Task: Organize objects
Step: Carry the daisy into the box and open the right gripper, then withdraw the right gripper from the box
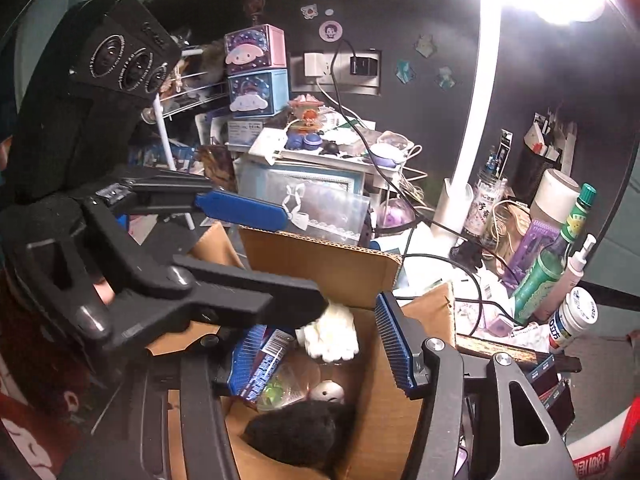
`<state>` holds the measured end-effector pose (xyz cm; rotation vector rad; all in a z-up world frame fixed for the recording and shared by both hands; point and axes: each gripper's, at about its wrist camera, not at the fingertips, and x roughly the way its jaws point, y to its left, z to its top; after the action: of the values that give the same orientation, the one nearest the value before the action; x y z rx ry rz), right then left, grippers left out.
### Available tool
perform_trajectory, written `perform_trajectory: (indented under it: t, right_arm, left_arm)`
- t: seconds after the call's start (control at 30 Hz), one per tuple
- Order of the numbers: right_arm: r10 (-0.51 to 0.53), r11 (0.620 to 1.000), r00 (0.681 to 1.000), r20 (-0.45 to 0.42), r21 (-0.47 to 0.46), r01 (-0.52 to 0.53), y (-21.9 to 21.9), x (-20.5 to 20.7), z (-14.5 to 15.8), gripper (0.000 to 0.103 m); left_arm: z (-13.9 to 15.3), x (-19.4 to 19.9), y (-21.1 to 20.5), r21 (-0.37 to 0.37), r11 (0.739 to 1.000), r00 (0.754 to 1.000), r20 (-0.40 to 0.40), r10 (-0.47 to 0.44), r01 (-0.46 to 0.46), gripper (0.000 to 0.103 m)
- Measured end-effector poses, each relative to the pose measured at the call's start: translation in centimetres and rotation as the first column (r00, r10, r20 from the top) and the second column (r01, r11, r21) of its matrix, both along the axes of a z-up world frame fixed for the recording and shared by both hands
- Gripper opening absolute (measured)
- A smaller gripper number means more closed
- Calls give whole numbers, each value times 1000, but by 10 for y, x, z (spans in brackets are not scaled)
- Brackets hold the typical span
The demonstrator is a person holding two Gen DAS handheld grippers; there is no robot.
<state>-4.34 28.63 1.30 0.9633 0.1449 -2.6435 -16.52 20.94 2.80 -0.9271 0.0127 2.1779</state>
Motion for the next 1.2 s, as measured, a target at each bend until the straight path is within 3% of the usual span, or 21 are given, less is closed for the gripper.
perform_trajectory:
  t: [0.23,0.43,0.5,0.6,0.7,0.93,1.1,1.2]
  right_arm:
    - [-1,1000,1000,6,6,1,-5,4,-4,54]
    - [7,1000,1000,-26,10,-7,-17,14,1,72]
    - [11,1000,999,-45,14,-10,-24,19,5,84]
    - [20,1000,997,-73,24,-18,-34,27,9,92]
    - [39,999,995,-97,37,-35,-45,35,11,94]
    - [83,997,978,-189,11,-82,-62,54,13,98]
    - [131,991,960,-249,-3,-136,-66,63,10,101]
    - [156,984,953,-259,-48,-174,-64,66,9,102]
  left_arm:
    - [1,12,-21,-20,998,997,-38,62,-63,86]
    - [8,38,-49,-30,988,984,-98,150,-154,96]
    - [10,47,-59,-28,982,977,-115,181,-185,99]
    - [14,64,-76,-22,972,963,-143,228,-234,102]
    - [16,81,-91,-20,957,943,-177,281,-289,102]
    - [12,116,-118,-13,889,863,-247,440,-457,102]
    - [4,128,-135,26,841,811,-251,529,-541,102]
    - [0,127,-140,39,827,798,-239,553,-561,102]
